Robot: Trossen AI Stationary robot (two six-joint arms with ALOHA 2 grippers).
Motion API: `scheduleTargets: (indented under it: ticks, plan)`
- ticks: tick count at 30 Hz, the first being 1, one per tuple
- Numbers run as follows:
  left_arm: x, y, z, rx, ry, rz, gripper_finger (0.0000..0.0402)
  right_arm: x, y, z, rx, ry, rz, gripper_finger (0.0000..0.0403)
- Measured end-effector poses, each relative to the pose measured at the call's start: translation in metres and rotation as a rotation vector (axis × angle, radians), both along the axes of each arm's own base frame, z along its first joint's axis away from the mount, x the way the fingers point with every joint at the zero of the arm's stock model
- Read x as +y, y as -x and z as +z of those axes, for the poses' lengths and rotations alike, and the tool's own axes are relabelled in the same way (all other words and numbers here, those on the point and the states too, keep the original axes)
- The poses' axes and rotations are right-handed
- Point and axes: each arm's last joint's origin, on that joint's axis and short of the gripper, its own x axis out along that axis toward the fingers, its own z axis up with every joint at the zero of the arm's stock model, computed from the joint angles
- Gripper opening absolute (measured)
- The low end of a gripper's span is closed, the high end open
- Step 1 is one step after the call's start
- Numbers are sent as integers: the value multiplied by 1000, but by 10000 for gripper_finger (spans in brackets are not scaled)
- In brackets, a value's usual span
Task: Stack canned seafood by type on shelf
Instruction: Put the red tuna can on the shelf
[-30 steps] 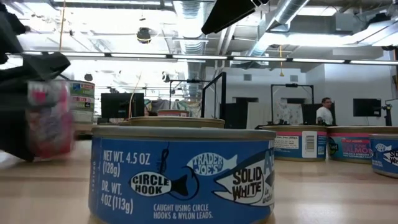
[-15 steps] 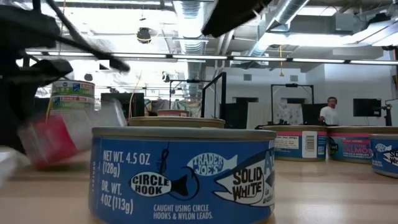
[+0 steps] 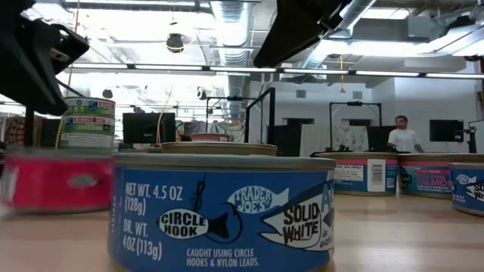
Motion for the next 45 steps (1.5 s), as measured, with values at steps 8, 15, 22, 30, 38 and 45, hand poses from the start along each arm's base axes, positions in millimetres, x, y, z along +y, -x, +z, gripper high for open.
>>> scheduleTargets:
  ticks: [8,15,22,30,38,45]
  plan:
    - [9,-11,-30,131,18,78,58,0,0,0,-6,-1,1,324]
    - [14,-9,-26,151,27,94,61,0,0,1,-6,2,3,324]
    - [18,-4,-7,99,67,107,61,0,0,1,-6,2,3,324]
    - [26,2,-8,136,80,228,61,0,0,1,-6,1,3,324]
    - [31,4,-16,173,131,290,61,0,-1,1,-11,-1,3,324]
    - [39,4,-32,165,202,289,58,1,-1,1,-13,-1,4,324]
